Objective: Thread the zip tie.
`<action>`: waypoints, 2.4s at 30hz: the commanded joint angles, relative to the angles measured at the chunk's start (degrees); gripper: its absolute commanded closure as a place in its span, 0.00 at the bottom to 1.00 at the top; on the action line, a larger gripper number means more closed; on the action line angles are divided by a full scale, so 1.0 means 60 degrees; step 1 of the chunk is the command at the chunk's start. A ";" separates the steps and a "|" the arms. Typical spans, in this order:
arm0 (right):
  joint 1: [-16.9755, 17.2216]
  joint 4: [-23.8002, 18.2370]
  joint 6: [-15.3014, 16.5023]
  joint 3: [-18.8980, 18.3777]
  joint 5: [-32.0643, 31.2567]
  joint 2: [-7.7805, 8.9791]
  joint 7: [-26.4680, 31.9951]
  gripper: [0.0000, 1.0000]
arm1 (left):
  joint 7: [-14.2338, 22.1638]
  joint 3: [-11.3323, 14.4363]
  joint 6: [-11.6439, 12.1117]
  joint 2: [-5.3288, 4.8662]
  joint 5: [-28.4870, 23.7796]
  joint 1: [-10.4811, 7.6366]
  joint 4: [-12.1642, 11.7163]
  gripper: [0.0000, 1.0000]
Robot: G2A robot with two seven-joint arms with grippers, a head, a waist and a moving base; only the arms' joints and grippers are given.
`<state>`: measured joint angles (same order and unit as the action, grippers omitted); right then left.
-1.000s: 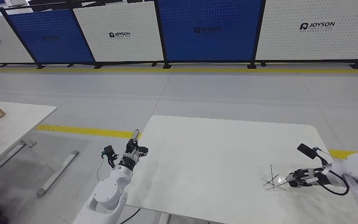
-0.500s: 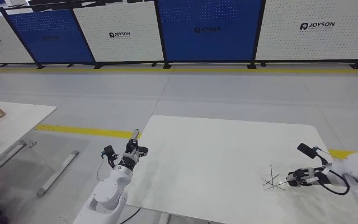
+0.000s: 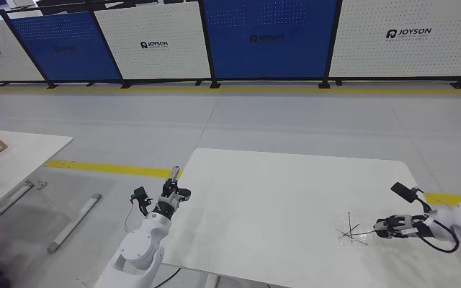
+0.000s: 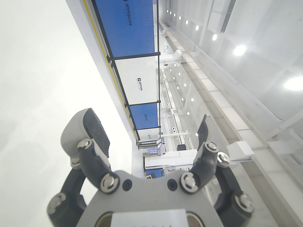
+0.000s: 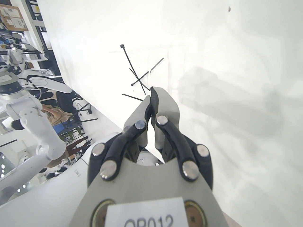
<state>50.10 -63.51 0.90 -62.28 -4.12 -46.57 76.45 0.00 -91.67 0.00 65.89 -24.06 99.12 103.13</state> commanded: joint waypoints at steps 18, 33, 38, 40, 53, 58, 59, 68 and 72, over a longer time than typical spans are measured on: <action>0.1535 -0.0799 0.1383 -0.1738 0.1422 0.0494 0.0240 1.00 | 0.0000 0.0000 0.0000 0.0000 0.0000 0.0000 0.0000 0.00; 0.3793 -0.3379 0.1270 -0.2453 0.2992 0.0473 -0.2539 1.00 | 0.0000 0.0000 0.0000 0.0000 0.0000 0.0000 0.0000 0.00; 0.4295 -0.4076 0.0664 -0.2419 0.2644 0.0462 -0.3230 1.00 | 0.0000 0.0000 0.0000 0.0000 0.0000 0.0000 0.0000 0.00; 0.4295 -0.4076 0.0664 -0.2419 0.2644 0.0462 -0.3230 1.00 | 0.0000 0.0000 0.0000 0.0000 0.0000 0.0000 0.0000 0.00; 0.4423 -0.4665 0.0777 -0.2131 0.2145 0.0364 -0.4324 1.00 | 0.0000 0.0000 0.0000 0.0000 0.0000 0.0000 0.0000 0.00; 0.4775 -0.5570 0.1516 -0.2128 0.1329 0.0228 -0.6676 1.00 | 0.0000 0.0000 0.0000 0.0000 0.0000 0.0000 0.0000 0.00; 0.4835 -0.5793 0.1553 -0.1983 0.0830 0.0206 -0.6942 1.00 | 0.0000 0.0000 0.0000 0.0000 0.0000 0.0000 0.0000 0.00; 0.4835 -0.5834 0.1523 -0.1929 0.0632 0.0199 -0.7010 1.00 | 0.0000 0.0000 0.0000 0.0000 0.0000 0.0000 0.0000 0.00; 0.4835 -0.5834 0.1523 -0.1929 0.0632 0.0199 -0.7010 1.00 | 0.0358 0.0037 -0.0147 -0.0006 -0.0017 -0.0099 0.0096 0.00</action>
<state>79.10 -98.51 10.03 -73.85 -0.33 -45.38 34.39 0.67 -91.53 -0.29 65.89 -24.18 98.87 103.29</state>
